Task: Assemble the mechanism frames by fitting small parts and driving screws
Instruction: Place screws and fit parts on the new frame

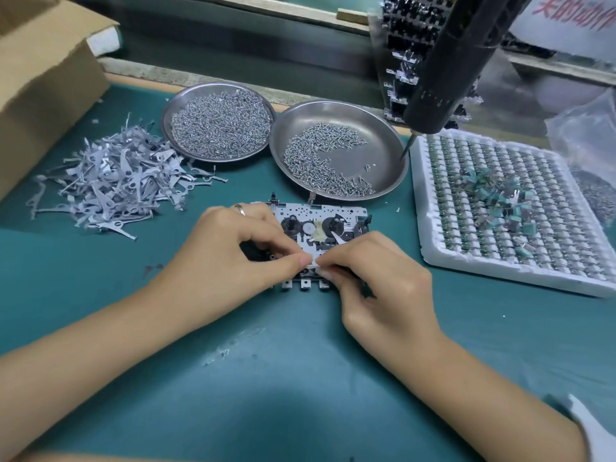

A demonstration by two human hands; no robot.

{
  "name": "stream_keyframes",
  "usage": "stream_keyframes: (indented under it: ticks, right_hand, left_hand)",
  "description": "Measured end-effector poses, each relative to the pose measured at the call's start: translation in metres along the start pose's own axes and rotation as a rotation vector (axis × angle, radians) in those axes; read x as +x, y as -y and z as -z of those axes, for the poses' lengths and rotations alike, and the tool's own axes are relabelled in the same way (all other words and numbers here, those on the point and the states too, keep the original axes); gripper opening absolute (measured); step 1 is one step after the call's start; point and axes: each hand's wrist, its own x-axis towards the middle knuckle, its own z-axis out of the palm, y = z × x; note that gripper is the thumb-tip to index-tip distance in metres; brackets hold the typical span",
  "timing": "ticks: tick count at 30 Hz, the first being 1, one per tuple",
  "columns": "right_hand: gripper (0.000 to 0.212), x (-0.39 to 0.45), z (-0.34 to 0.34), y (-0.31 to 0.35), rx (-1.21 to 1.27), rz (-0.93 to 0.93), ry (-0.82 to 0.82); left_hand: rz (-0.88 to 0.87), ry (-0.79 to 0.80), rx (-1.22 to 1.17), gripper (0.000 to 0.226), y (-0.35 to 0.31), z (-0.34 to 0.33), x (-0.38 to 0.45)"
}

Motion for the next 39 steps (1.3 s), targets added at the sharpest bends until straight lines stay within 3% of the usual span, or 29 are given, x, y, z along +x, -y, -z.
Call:
stream_keyframes:
  ticks: [6,13,15,19,23,26,28,33,35,39]
  right_hand:
    - [0.017,0.0,-0.003,0.002,-0.044,-0.002,0.0]
    - [0.007,0.01,0.005,-0.003,0.159,-0.103,0.053]
    - [0.002,0.012,0.006,-0.004,0.265,-0.213,0.008]
    - [0.011,0.017,0.012,-0.004,0.568,-0.525,-0.079]
    - [0.02,0.018,0.012,-0.003,0.61,-0.553,-0.047]
    - [0.019,0.019,0.012,-0.003,0.628,-0.554,-0.064]
    - [0.017,0.019,0.013,-0.003,0.642,-0.562,-0.091]
    - [0.018,0.019,0.012,-0.003,0.642,-0.585,-0.13]
    - [0.02,0.02,0.011,-0.003,0.646,-0.594,-0.139]
    - [0.018,0.02,0.01,-0.004,0.645,-0.616,-0.154]
  left_hand:
    - [0.016,0.009,-0.035,0.01,0.0,0.0,0.002]
    - [0.004,0.055,-0.004,0.013,0.003,0.005,0.009]
    - [-0.014,0.057,0.019,0.012,0.003,0.006,0.009]
    - [-0.016,0.054,0.017,0.011,0.002,0.005,0.009]
    - [-0.066,0.058,0.061,0.006,0.001,0.006,0.01]
    - [-0.105,0.06,0.126,0.019,-0.001,0.008,0.011]
    - [-0.11,-0.002,0.119,0.025,-0.001,0.011,0.013]
    - [-0.038,-0.458,0.302,0.018,0.018,0.031,0.038]
    - [0.039,-0.465,0.477,0.022,0.028,0.044,0.051]
    - [0.143,-0.325,0.69,0.035,0.035,0.055,0.071]
